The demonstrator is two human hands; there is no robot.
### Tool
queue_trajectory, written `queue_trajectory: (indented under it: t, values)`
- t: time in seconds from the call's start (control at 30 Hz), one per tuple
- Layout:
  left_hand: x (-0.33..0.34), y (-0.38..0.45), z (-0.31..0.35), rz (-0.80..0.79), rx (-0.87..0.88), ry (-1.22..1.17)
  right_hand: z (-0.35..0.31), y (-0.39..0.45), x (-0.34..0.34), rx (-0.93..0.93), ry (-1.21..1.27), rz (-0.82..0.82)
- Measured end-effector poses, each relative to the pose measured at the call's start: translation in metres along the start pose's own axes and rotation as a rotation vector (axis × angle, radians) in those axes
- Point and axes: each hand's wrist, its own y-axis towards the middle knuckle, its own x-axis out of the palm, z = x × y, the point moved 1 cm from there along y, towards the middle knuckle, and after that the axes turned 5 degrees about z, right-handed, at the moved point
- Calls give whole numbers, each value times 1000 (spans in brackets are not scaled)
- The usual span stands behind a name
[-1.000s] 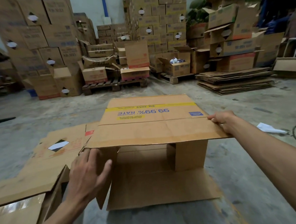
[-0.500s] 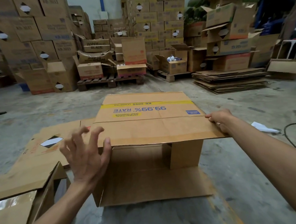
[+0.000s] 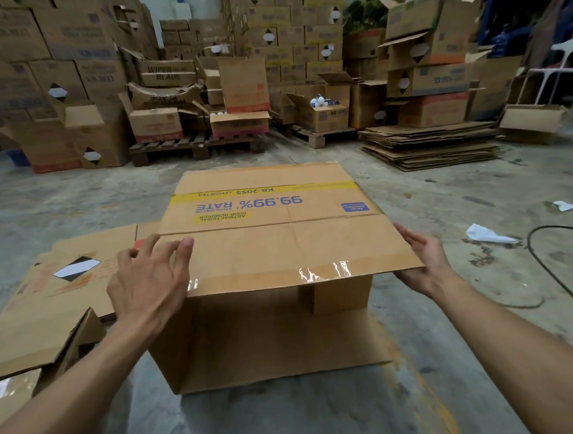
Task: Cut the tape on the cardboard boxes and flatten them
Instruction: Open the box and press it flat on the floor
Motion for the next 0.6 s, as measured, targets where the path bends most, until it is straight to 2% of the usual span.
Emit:
queue_trajectory:
  t: [0.07,0.1,0.17,0.2,0.27,0.3,0.33,0.4,0.43,0.53,0.6]
  values:
    - [0,4,2,-43,-19,7,20,3,-14,-34,51,50]
    - [1,7,4,-67,-32,18,32,4,-20,-59,-89,79]
    - [2,13,9,-121,-57,50,58,8,-23,-153,-685,86]
    - [2,15,11,-150,-72,56,72,9,-20,-203,-1013,30]
    - [2,20,15,-194,-98,40,94,16,-12,-420,-1682,-192]
    - [2,22,16,-203,-104,41,103,15,-3,-569,-1917,-335]
    - [2,25,18,-200,-103,60,109,12,10,-711,-2043,-439]
    - [6,31,23,-173,-74,100,122,14,29,-763,-2075,-483]
    - [10,34,26,-173,-44,90,127,21,35,-705,-2072,-463]
    - [24,42,34,-297,103,24,132,45,37,-326,-2048,-354]
    - [29,46,39,-387,117,-16,129,53,31,-290,-2015,-309]
